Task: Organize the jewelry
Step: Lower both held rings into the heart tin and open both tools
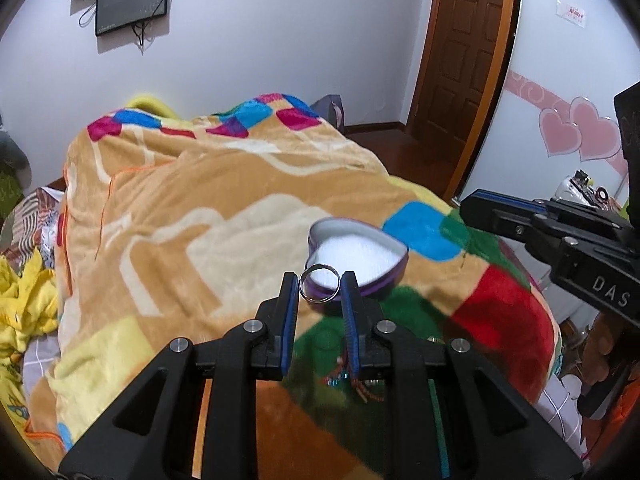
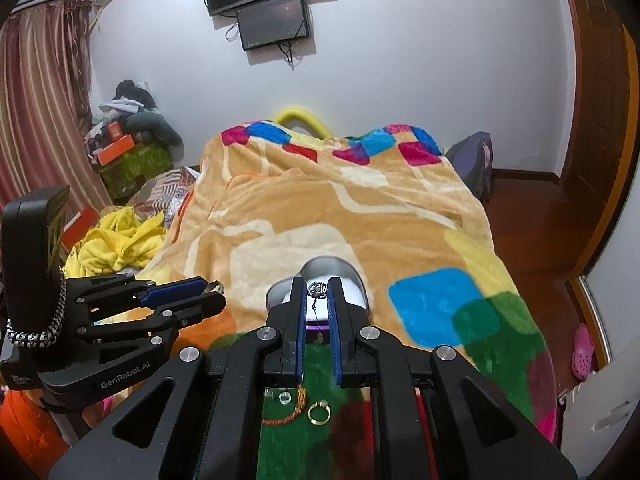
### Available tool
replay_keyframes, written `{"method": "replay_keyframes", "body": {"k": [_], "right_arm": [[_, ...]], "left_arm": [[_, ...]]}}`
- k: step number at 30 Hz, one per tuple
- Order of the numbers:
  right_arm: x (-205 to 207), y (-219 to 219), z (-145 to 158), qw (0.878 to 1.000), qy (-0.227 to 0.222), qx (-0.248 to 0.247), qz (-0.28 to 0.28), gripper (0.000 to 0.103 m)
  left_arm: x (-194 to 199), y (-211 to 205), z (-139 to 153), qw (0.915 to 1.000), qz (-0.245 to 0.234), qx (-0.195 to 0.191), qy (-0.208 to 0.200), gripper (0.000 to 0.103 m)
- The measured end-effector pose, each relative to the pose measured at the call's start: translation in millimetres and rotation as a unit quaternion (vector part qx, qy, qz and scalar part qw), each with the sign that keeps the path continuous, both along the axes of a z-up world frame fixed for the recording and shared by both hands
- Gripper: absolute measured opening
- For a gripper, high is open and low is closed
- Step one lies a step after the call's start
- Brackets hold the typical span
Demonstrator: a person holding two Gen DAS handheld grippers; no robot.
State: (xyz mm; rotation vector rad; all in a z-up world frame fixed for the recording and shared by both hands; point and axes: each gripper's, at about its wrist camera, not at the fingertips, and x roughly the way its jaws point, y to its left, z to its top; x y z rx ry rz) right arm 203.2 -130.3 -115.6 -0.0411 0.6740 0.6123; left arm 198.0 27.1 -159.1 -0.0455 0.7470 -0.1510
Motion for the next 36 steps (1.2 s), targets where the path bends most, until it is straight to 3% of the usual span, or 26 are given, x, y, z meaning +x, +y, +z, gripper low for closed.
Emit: {"method": "replay_keyframes", "body": {"k": [7, 17, 36], "right_arm": [[16, 6, 2, 1.000, -0.006, 0.006, 0.004, 0.009], [37, 19, -5, 1.000, -0.002, -0.001, 0.021, 0.009], [68, 22, -57, 0.994, 0.090, -0.038, 0.053, 0.009]], "left_arm": [[16, -2, 5, 0.9999, -0.005, 0.001, -0.013, 0.021], [38, -4, -12, 0.9998, -0.019, -0.004, 0.006, 0.021], [60, -16, -44, 0.9971, -0.053, 0.000, 0.055, 0.021]]}}
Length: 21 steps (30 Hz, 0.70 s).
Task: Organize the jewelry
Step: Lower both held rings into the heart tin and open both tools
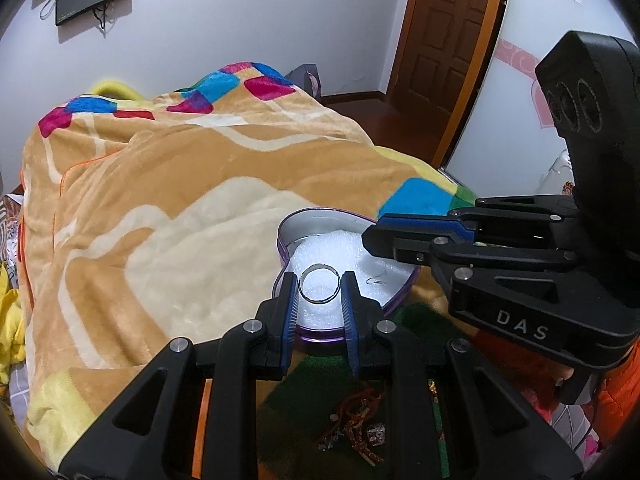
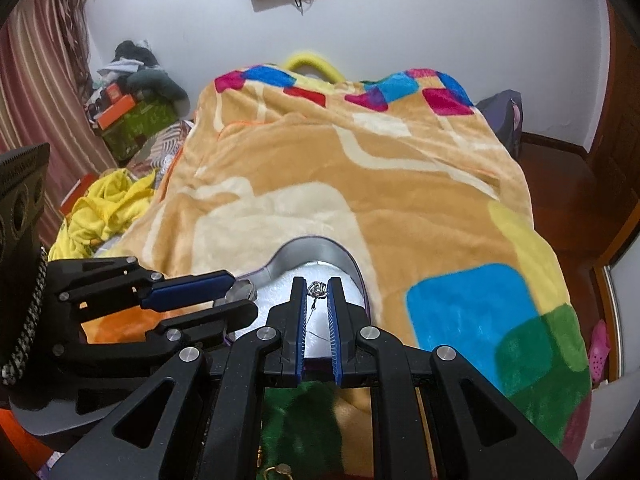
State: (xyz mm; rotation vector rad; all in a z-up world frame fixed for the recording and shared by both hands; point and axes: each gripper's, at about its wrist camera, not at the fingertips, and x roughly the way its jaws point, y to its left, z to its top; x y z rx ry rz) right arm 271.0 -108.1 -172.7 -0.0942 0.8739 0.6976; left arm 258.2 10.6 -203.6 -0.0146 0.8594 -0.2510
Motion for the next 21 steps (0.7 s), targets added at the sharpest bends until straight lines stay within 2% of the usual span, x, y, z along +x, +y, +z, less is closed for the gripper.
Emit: {"method": "replay_keyframes", "body": {"k": [12, 21], "right_arm": [[0, -4, -4, 1.000, 0.019, -0.019, 0.009, 0.009], [-9, -11, 14, 1.000, 0.002, -0.015, -0.002, 0.013]], "left_arm": [[1, 3, 0, 1.0000, 0.004, 0.000, 0.002, 0.021], [-16, 12, 22, 0.9997, 0.020, -0.005, -0.013, 0.022]]}}
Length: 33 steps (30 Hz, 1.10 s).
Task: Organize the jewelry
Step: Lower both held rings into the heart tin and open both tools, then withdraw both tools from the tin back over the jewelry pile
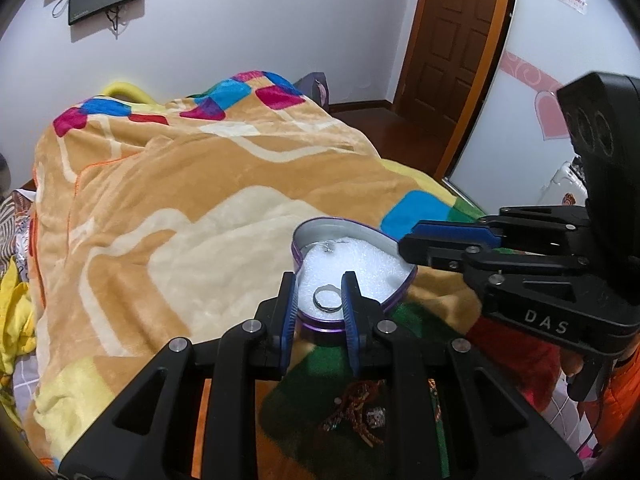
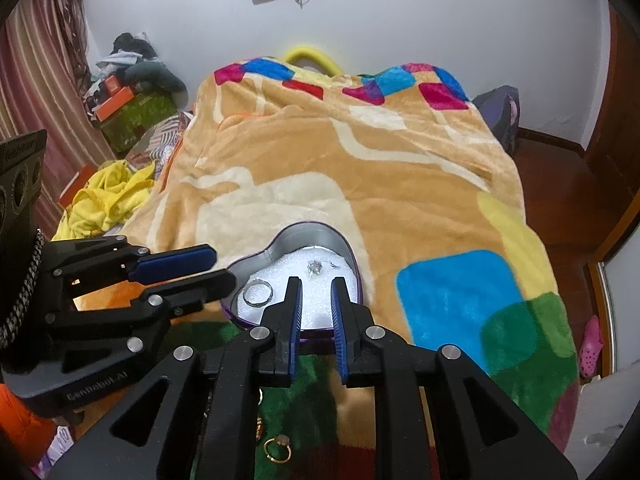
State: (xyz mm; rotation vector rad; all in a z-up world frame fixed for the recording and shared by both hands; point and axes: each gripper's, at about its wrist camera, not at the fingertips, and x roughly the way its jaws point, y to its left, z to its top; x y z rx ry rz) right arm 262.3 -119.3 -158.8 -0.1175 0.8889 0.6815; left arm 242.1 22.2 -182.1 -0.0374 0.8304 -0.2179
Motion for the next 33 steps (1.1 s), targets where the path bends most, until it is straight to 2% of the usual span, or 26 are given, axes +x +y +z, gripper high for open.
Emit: {"method": "replay_keyframes", "body": {"k": [5, 12, 16, 24, 33], "right_arm": [[-13, -4, 15, 1.000, -0.020, 0.003, -0.008, 0.015], [-35, -11, 30, 0.999, -0.047, 0.007, -0.023, 0.029], [-46, -16, 33, 0.998, -0.052, 0.006, -0.030, 0.030], [-65, -21, 23, 0.998, -0.042, -0.007, -0.039, 0.030], [-80, -29, -8, 0.998, -0.013, -0.035, -0.046, 0.030]], "left_arm": [[-11, 3, 14, 0.9999, 0.008, 0.003, -0.012, 0.028], [-34, 4, 27, 0.9997, 0.015, 0.009, -0.020, 0.032], [-45, 10, 25, 0.9996, 0.023, 0.005, -0.012, 0.035], [-67, 16, 8, 0.9994, 0.030, -0.006, 0.018, 0.035], [-83, 8, -19, 0.9981, 0.027, -0.017, 0.053, 0.035]]}}
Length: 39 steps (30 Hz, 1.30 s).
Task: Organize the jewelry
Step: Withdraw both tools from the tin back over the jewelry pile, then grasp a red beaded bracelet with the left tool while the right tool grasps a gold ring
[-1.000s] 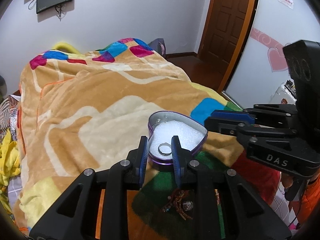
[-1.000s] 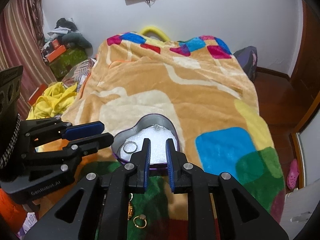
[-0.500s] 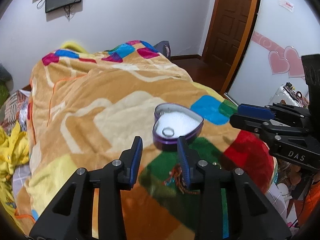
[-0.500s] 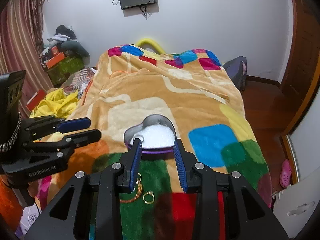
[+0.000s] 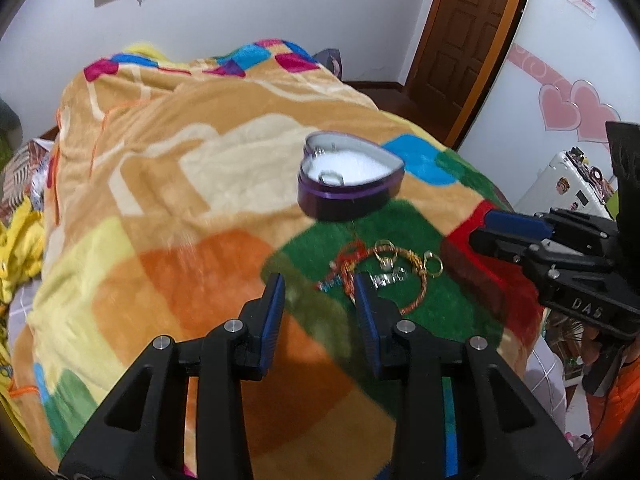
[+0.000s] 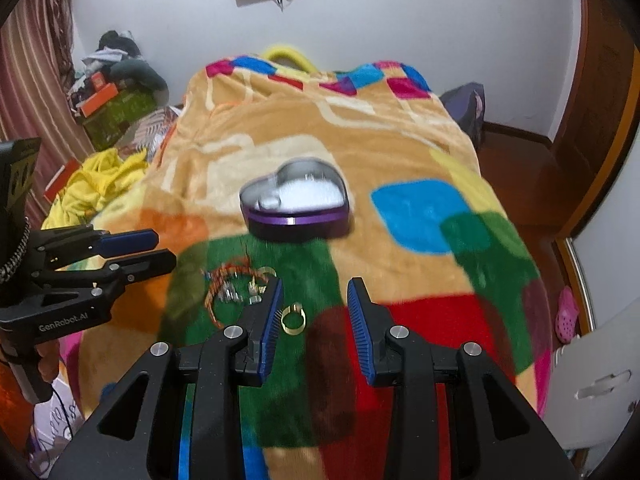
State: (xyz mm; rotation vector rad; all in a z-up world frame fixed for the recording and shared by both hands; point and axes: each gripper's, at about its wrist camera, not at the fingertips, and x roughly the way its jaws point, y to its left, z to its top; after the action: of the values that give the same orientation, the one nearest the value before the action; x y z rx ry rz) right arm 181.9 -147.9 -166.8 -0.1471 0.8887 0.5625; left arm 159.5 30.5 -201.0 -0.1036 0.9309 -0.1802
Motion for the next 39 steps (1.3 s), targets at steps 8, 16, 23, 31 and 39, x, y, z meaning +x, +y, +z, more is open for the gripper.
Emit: {"method": "replay_keyframes", "body": {"k": [8, 16, 23, 31, 39], "right_arm": [[-10, -2, -27, 0.999, 0.032, -0.016, 0.006, 0.030], [-14, 4, -37, 0.999, 0.029, -0.025, 0.027, 0.030], [-8, 4, -39, 0.999, 0.025, -0.011, 0.022, 0.030], [-12, 12, -41, 0.999, 0.005, -0.022, 0.038, 0.030], [-11, 12, -42, 0.999, -0.001, -0.015, 0.038, 0.018]], "left_arm": [[0, -13, -17, 0.9996, -0.009, -0.007, 0.024, 0.028], [4, -21, -28, 0.9988, -0.015, -0.020, 0.043, 0.028], [11, -24, -29, 0.9980, -0.017, -0.039, 0.046, 0.028], [20, -24, -35, 0.9978, -0.008, -0.041, 0.052, 0.027], [19, -24, -38, 0.9986, -0.003, -0.027, 0.046, 0.016]]}}
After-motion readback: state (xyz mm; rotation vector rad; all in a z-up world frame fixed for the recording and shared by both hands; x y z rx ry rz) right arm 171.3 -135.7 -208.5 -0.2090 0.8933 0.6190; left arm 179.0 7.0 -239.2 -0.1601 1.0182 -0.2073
